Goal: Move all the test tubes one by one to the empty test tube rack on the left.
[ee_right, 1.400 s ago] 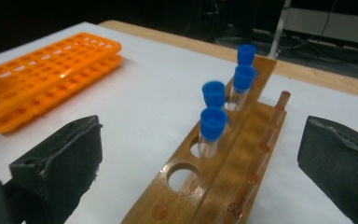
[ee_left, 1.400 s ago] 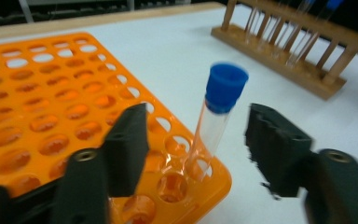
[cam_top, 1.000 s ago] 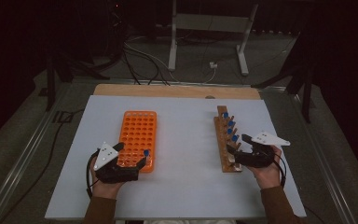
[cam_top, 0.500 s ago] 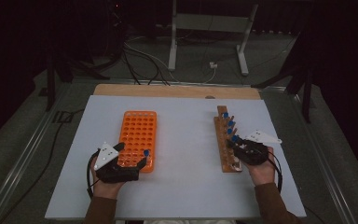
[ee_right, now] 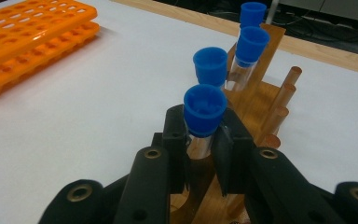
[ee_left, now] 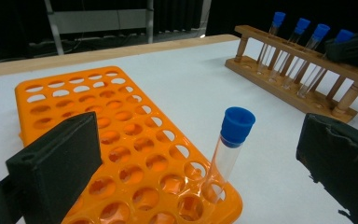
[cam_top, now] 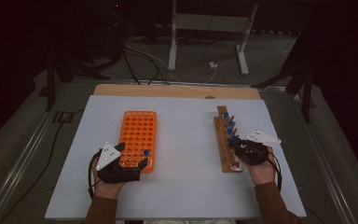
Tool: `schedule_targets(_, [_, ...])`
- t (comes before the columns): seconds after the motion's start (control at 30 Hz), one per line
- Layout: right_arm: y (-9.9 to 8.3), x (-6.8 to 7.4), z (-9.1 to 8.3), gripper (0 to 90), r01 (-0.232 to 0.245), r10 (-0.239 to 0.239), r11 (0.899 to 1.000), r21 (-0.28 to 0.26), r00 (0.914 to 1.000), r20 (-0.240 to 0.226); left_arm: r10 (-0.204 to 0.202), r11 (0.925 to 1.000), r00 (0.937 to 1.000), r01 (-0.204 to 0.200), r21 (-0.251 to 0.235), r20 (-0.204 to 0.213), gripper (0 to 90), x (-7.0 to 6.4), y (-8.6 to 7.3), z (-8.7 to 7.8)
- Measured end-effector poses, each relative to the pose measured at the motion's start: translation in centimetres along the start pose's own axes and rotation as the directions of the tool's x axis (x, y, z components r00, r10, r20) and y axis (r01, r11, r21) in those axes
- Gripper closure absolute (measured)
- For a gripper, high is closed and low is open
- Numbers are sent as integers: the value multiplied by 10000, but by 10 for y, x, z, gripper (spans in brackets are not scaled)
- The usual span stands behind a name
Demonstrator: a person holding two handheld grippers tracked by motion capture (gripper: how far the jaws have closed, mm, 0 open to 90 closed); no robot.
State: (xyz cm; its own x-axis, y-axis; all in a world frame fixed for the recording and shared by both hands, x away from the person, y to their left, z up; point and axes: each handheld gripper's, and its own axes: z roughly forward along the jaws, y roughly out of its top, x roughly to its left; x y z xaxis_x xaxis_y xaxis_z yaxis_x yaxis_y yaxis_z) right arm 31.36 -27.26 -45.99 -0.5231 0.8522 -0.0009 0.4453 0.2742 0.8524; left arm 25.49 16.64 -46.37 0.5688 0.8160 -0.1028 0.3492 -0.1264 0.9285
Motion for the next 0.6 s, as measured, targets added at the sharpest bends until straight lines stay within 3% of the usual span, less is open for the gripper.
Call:
schedule_targets(0.13, [3, -2, -2, 764, -170, 169, 9998, -44, 9998, -102, 154, 9998, 9999, -155, -158, -67, 9, -4, 6, 0])
schedule_targets(0.3, [8, -2, -5, 764, -101, 101, 9999, 25, 9999, -50, 503, 9987, 9984, -501, 92, -247, 16, -12, 13, 5])
schedule_targets(0.6, [22, -3, -17, 766, 57, -58, 10000, -79, 9999, -159, 796, 9968, 9968, -796, -94, -61, 27, -26, 28, 10])
